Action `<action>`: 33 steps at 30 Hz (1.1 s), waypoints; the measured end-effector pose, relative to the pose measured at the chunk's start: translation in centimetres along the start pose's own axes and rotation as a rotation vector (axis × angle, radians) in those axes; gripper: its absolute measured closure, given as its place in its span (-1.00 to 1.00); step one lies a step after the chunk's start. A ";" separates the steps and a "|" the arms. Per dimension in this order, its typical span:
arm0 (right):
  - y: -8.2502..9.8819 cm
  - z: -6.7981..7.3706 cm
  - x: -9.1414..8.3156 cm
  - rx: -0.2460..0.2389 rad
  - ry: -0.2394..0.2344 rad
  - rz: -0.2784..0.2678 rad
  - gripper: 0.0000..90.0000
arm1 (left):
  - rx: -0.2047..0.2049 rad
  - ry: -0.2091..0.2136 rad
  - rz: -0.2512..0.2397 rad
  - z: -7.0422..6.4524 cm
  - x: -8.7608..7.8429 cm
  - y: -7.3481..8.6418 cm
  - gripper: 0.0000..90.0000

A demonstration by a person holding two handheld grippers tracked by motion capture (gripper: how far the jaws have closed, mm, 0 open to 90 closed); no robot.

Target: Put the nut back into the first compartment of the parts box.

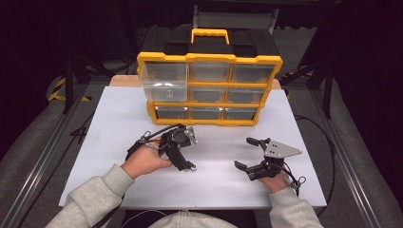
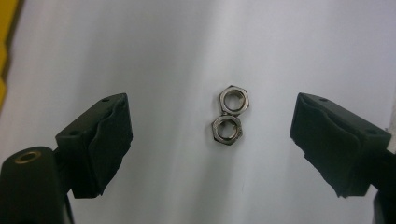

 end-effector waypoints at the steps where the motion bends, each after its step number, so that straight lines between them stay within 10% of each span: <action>1: 0.0 0.0 0.0 0.000 0.000 0.001 -0.92 | 0.003 0.003 0.006 -0.1 0.4 0.1 -0.70; 20: 0.2 0.0 0.1 0.010 -0.008 0.008 -0.92 | 0.013 0.089 0.040 -1.2 3.0 1.4 0.05; 33: 0.3 0.0 0.2 0.018 -0.017 0.016 -0.92 | 0.037 0.043 0.093 -1.1 3.4 1.5 0.47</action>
Point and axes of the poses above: each handheld gripper's, and its own axes: x roughly forward along the jaws, y roughly out of its underside, z roughly to its left, the point moved 7 cm from there along x, roughly forward along the jaws, and after that the axes turned 4 degrees about x, right-handed, at the moved point
